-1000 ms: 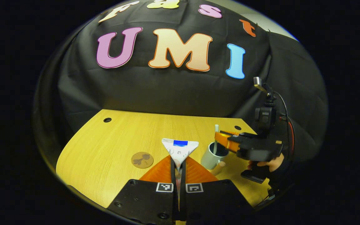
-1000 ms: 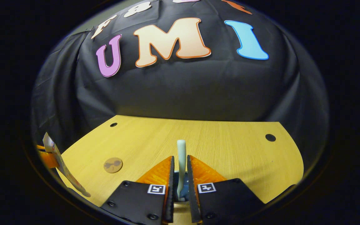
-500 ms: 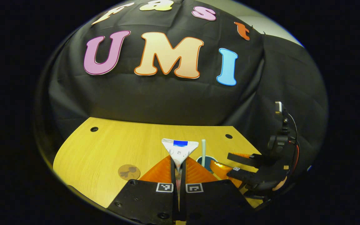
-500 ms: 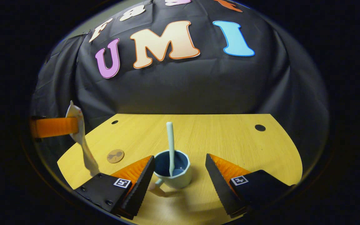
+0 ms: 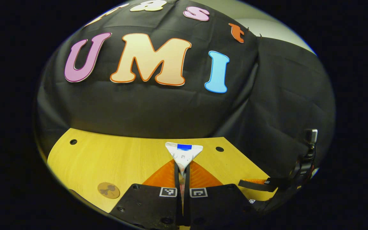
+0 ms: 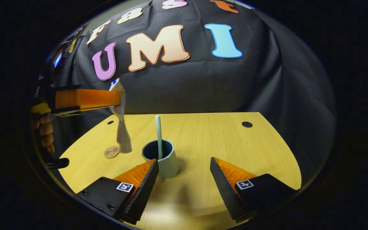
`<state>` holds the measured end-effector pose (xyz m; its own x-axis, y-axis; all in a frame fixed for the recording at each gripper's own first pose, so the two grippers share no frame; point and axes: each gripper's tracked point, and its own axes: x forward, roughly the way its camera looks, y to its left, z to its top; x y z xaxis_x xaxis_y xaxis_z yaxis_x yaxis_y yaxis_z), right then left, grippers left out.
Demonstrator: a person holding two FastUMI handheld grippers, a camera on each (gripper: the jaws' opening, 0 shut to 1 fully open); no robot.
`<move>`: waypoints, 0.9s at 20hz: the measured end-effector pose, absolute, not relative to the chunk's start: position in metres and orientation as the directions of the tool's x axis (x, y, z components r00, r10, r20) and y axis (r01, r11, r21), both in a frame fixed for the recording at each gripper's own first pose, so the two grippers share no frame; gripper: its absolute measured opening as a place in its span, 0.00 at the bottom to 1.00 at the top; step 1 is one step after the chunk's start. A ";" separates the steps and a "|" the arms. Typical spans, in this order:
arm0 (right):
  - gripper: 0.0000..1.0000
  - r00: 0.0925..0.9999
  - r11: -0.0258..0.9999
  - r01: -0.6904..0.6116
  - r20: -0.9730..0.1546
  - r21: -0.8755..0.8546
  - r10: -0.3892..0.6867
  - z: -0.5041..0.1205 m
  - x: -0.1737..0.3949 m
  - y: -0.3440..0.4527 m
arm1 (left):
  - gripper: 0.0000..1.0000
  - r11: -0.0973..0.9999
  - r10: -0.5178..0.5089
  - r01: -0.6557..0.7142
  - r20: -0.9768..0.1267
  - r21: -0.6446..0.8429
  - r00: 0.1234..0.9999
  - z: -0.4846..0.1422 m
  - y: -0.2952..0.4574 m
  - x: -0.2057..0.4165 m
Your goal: Put the toothbrush and toothpaste on the desktop into the cup, then pick up the cup and place it on the coaster on the desktop.
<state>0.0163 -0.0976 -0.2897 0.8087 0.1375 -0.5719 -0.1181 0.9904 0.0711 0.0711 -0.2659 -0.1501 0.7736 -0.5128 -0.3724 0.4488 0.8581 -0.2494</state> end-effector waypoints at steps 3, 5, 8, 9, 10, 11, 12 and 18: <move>1.00 0.809 0.993 -0.105 -0.576 0.052 0.116 -0.287 0.011 -0.113 | 0.00 0.853 -0.519 0.442 -0.373 -0.276 0.769 -0.162 -0.283 0.082; 1.00 0.807 0.994 -0.095 -0.581 0.047 0.104 -0.287 0.009 -0.122 | 0.00 0.851 -0.520 0.425 -0.390 -0.307 0.760 -0.174 -0.291 0.085; 1.00 0.804 0.996 -0.080 -0.588 0.041 0.089 -0.288 0.006 -0.133 | 0.01 0.861 -0.503 0.386 -0.431 -0.332 0.749 -0.197 -0.296 0.086; 0.99 0.803 0.996 -0.078 -0.590 0.042 0.088 -0.287 0.006 -0.134 | 0.02 0.862 -0.500 0.380 -0.441 -0.335 0.746 -0.203 -0.297 0.085; 1.00 0.802 0.996 -0.076 -0.592 0.042 0.086 -0.287 0.005 -0.136 | 0.02 0.865 -0.496 0.377 -0.450 -0.332 0.743 -0.208 -0.299 0.084; 1.00 0.802 0.997 -0.071 -0.592 0.036 0.079 -0.287 0.005 -0.138 | 0.02 0.866 -0.494 0.374 -0.457 -0.331 0.739 -0.214 -0.301 0.083; 0.98 0.803 0.997 -0.071 -0.591 0.037 0.079 -0.286 0.007 -0.139 | 0.04 0.867 -0.493 0.372 -0.470 -0.331 0.732 -0.220 -0.303 0.079; 0.97 0.799 0.992 -0.111 -0.588 0.056 0.122 -0.279 0.012 -0.125 | 0.16 0.869 -0.493 0.383 -0.487 -0.314 0.721 -0.230 -0.305 0.055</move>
